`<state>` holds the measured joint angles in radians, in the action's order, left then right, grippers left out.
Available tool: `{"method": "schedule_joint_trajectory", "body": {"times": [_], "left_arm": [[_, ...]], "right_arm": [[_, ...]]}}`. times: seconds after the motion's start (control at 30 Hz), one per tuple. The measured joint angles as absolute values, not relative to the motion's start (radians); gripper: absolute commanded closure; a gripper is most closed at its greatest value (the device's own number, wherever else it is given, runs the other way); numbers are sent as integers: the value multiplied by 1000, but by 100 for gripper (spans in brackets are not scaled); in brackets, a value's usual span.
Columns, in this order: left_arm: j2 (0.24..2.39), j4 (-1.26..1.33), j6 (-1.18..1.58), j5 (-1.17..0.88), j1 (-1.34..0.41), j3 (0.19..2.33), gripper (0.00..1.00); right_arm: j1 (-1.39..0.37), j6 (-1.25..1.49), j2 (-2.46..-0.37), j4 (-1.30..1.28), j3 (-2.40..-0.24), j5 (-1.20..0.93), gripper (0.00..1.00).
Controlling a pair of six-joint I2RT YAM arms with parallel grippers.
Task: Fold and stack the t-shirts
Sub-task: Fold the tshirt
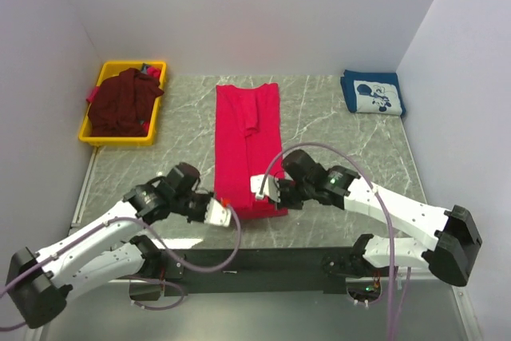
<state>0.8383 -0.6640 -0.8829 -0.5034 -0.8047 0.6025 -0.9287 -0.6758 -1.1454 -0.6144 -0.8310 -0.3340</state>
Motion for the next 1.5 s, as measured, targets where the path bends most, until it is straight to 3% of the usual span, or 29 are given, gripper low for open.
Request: {"method": "schedule_joint_trajectory", "body": {"times": [0.13, 0.53, 0.97, 1.5], "left_arm": [[925, -591, -942, -509, -632, 625, 100], [1301, -390, -1109, -594, -348, 826, 99], [1638, -348, -1175, -653, -245, 1117, 99], [1760, -309, -1193, -657, -234, 1158, 99]], "right_arm": [[-862, -756, -1208, -618, -897, -335, 100], [-644, -936, -1531, -591, -1137, -369, 100], [-546, -1024, -1826, -583, -1371, -396, 100], [-498, -1038, -1929, -577, -1478, -393, 100]]}}
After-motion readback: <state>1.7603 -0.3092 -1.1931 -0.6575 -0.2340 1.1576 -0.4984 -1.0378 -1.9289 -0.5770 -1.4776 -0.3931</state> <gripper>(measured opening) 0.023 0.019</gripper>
